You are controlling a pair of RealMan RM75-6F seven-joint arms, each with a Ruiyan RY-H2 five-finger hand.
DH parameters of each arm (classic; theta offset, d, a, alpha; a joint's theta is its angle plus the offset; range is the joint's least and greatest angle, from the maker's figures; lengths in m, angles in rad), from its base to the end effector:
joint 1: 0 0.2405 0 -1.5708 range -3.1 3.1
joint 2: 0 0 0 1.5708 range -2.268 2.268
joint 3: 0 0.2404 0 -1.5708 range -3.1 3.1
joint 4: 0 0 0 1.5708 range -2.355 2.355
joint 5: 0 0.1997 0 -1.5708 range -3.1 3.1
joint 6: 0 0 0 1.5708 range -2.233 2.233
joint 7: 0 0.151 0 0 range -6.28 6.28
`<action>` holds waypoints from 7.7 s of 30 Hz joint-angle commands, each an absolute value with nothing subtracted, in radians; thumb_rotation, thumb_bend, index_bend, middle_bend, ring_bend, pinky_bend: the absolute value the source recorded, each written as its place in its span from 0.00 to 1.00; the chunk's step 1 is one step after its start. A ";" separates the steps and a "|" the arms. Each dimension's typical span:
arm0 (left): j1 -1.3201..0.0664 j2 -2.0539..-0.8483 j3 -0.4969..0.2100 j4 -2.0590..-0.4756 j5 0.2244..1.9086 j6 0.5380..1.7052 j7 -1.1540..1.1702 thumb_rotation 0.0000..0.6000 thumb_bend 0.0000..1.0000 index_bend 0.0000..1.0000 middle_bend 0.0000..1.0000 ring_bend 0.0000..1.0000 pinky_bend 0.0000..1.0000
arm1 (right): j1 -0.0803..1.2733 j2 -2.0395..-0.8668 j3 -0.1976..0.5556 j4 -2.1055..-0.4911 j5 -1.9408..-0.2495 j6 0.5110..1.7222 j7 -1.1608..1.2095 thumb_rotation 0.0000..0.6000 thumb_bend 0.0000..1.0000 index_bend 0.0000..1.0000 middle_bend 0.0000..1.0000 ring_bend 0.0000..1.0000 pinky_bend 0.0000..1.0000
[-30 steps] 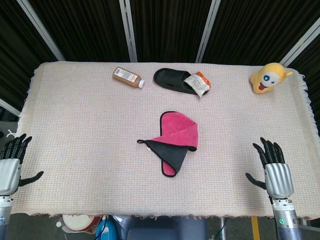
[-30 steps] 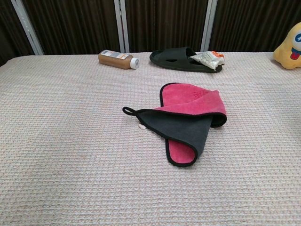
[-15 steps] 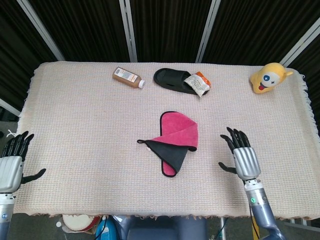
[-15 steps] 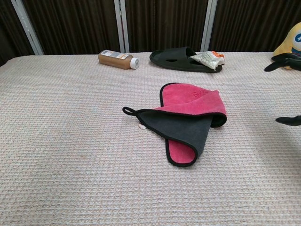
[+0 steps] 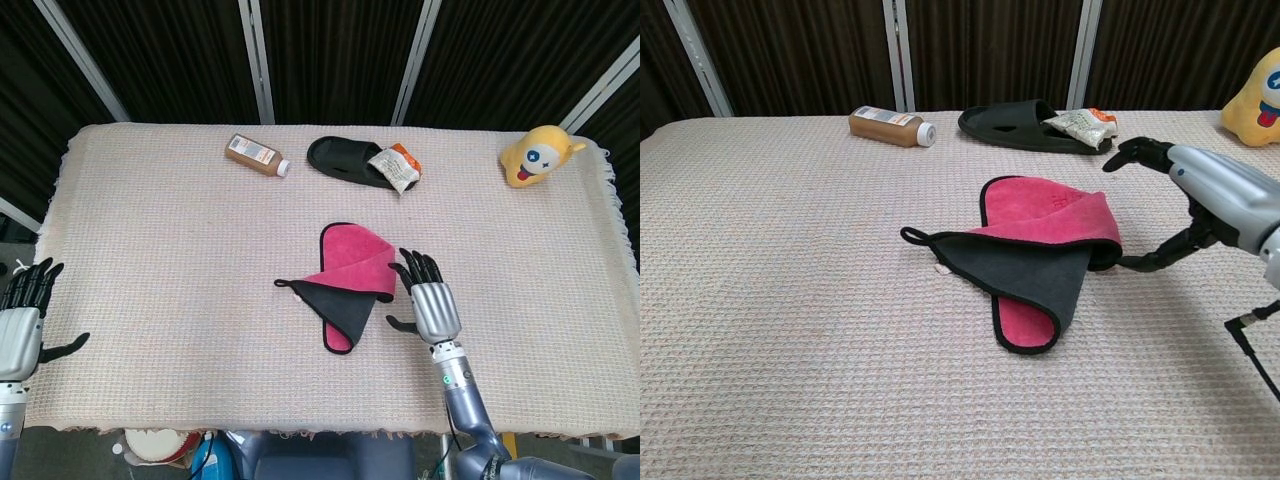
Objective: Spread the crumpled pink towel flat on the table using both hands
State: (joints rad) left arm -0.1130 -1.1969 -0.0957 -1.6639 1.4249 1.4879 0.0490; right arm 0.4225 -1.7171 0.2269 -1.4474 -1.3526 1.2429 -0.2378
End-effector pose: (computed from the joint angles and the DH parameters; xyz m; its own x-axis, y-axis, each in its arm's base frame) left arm -0.2772 0.2011 0.1446 0.3096 -0.0417 0.9500 0.9508 0.0294 -0.3085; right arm -0.1668 -0.2839 -0.0063 0.1812 -0.0792 0.9803 -0.9654 -0.2045 0.1619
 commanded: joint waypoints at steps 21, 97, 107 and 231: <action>-0.115 -1.201 -0.097 -1.665 1.418 1.482 0.044 1.00 0.01 0.00 0.00 0.00 0.00 | 0.526 -1.920 0.320 -1.128 -1.235 1.214 -0.227 1.00 0.23 0.35 0.15 0.10 0.11; -0.306 -1.238 -0.267 -1.695 1.221 1.249 -0.019 1.00 0.07 0.09 0.00 0.00 0.00 | 0.751 -1.639 0.510 -1.600 -1.279 1.319 -0.668 1.00 0.56 0.66 0.30 0.18 0.15; -0.467 -1.279 -0.386 -1.656 1.100 1.107 -0.032 1.00 0.10 0.24 0.00 0.00 0.00 | 0.767 -1.618 0.506 -1.640 -1.249 1.335 -0.702 1.00 0.56 0.66 0.30 0.18 0.16; -1.160 -1.283 -0.366 -1.631 0.408 0.965 0.316 1.00 0.47 0.69 0.00 0.00 0.00 | 0.638 -1.355 0.396 -1.792 -1.169 1.447 -0.482 1.00 0.58 0.68 0.31 0.18 0.19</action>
